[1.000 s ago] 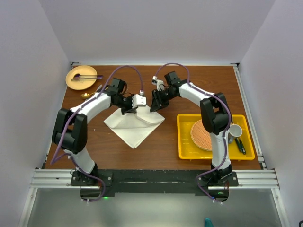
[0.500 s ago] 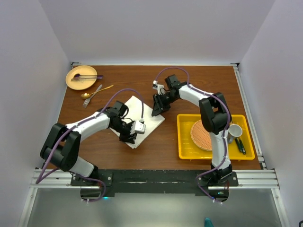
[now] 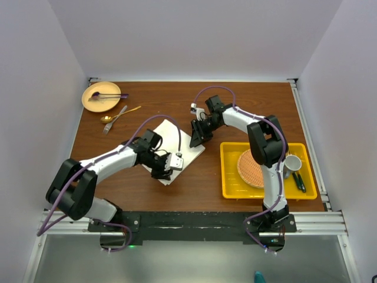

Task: Fold the napkin into a case and place the utensils inside
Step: Pick up the top corner of the square folded napkin from the center of the board.

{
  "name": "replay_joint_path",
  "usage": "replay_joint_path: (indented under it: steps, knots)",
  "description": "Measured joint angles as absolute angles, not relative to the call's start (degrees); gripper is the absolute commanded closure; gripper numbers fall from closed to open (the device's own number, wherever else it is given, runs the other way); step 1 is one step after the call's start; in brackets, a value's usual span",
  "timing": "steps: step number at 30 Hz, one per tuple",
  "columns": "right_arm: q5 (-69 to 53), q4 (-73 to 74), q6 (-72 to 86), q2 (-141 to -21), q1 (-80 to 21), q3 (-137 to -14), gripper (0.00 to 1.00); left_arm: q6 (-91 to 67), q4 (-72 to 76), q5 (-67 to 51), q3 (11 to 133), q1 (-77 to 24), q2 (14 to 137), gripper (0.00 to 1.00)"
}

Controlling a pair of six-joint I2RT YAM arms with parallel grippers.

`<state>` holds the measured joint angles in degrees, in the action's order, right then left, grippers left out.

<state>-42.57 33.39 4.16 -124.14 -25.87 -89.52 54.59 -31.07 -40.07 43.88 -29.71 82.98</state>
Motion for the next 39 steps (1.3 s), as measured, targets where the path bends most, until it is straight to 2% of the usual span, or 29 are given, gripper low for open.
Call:
replay_joint_path:
  steps: [17, 25, 35, 39]
  knots:
    - [-42.6, 33.4, 4.0, -124.1, -25.9, -89.5, 0.6, 53.5, -25.9, -33.7, 38.8, -35.4, 79.5, 0.58]
    - [-42.6, 33.4, 4.0, -124.1, -25.9, -89.5, 0.6, 53.2, -24.8, -32.9, 38.8, -35.4, 79.5, 0.71]
    - [-42.6, 33.4, 4.1, -124.1, -25.9, -89.5, 0.59, 52.2, -24.7, -32.8, 38.9, -35.3, 79.5, 1.0]
    - [-42.6, 33.4, 4.1, -124.1, -25.9, -89.5, 0.59, 52.2, -25.3, -33.1, 40.0, -34.3, 79.5, 1.0]
